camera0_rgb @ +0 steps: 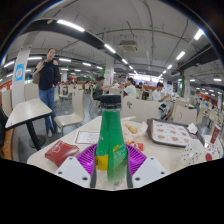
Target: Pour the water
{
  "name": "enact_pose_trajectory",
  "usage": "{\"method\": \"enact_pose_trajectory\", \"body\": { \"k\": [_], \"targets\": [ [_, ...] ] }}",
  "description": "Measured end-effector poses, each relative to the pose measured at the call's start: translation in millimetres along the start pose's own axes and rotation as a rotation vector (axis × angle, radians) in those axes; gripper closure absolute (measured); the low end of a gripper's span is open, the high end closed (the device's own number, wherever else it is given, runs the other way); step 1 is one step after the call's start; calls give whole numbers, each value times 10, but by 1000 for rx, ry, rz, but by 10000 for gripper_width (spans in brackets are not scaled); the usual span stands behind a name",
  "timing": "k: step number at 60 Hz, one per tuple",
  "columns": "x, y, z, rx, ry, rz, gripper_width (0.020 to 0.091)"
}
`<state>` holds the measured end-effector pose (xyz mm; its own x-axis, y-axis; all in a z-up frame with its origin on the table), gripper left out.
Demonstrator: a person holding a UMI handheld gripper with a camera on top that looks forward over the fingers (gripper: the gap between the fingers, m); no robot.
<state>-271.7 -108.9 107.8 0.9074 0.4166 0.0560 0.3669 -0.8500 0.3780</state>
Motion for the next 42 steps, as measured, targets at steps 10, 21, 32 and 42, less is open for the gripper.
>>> {"method": "enact_pose_trajectory", "body": {
  "k": [10, 21, 32, 42],
  "targets": [
    [271, -40, -264, -48, -355, -61, 737],
    [1257, -129, -799, 129, -1222, -182, 735],
    [2024, -206, -773, 285, -1948, -394, 738],
    [2287, -49, -693, 371, -2242, -470, 740]
  ]
}}
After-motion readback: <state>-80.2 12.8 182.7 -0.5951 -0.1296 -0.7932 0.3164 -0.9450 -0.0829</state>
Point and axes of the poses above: the point between the fingertips, and its own axes, seen from behind it with the camera up: x to the right, z down, y backward, against the way the camera looks, the point moved 8 cm from there along y, backward, against the way the camera looks, and after that the axes turned 4 degrees about -x, right-handed, at the moved point
